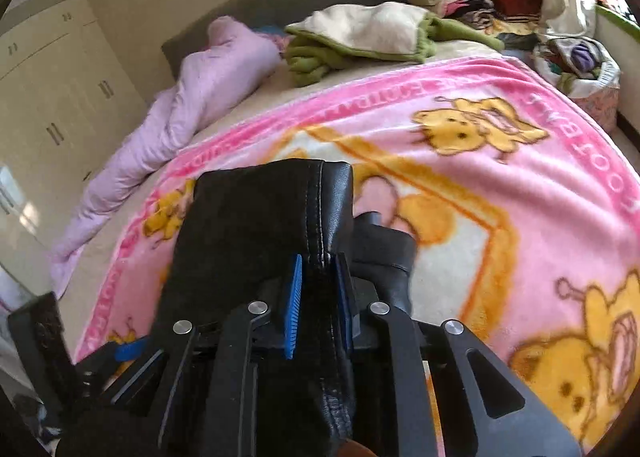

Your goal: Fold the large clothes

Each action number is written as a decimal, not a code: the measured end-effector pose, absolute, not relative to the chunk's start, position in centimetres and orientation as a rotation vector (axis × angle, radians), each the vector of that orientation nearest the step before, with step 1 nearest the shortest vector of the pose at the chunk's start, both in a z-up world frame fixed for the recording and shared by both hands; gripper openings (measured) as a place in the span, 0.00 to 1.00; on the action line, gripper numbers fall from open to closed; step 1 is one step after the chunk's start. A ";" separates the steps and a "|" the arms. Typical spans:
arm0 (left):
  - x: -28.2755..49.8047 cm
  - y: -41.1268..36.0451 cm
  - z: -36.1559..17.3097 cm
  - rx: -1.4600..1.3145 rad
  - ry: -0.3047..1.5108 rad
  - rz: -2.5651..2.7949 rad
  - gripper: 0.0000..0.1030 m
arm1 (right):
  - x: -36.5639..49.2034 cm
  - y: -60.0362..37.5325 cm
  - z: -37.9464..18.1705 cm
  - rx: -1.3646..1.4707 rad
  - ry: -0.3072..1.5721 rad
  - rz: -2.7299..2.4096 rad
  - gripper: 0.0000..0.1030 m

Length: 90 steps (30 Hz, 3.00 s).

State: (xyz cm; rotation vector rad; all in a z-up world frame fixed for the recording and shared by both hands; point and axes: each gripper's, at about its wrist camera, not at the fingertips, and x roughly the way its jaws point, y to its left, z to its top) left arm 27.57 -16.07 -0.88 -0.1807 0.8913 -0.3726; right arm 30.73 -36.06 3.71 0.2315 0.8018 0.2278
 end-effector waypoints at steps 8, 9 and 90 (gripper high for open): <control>27.3 -17.0 -1.4 -0.140 0.895 -0.356 0.91 | 30.3 -37.1 -0.6 0.236 0.866 0.140 0.29; 27.2 -17.1 -1.3 -0.135 0.892 -0.354 0.91 | 30.0 -37.2 -0.5 0.240 0.856 0.135 0.32; 8.8 -12.7 -0.9 -0.080 0.696 -0.192 0.91 | 2.2 -33.1 0.2 0.016 0.574 0.058 0.96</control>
